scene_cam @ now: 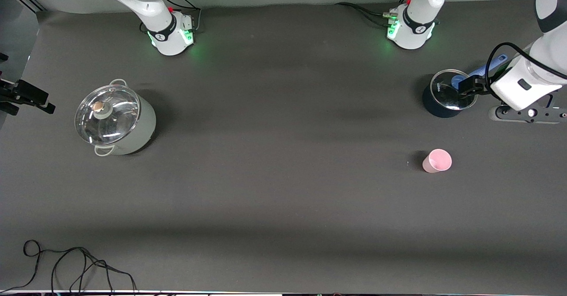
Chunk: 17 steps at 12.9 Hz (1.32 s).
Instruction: Transfer pink cup from left to right arm
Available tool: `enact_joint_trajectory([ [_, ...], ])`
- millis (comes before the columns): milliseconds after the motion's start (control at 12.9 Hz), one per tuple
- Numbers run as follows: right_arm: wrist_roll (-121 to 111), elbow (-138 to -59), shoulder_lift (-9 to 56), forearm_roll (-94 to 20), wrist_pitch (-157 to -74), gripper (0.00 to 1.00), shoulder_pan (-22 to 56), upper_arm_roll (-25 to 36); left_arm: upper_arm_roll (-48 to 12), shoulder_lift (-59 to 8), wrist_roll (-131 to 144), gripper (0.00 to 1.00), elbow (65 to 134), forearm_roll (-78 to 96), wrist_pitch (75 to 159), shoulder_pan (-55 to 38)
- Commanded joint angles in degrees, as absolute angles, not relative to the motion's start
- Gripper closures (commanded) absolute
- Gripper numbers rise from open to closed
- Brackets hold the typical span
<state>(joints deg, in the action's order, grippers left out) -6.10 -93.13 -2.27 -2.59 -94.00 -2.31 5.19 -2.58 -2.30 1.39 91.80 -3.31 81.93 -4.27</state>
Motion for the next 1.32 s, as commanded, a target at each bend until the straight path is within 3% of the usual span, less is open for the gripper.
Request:
enact_joint_trajectory([
  [0,-5.5,-93.6,-2.9,-3.4,-94.1,0.00,-1.8,5.4,-2.2,-2.5,0.9,0.01,91.0,-3.0,81.7,-4.7],
  [1240,-5.7,-93.4,-0.4,-2.6,-94.4,0.00,-0.5,4.7,-2.2,-2.5,-1.0,0.01,90.9,-3.1,80.9,-4.2],
])
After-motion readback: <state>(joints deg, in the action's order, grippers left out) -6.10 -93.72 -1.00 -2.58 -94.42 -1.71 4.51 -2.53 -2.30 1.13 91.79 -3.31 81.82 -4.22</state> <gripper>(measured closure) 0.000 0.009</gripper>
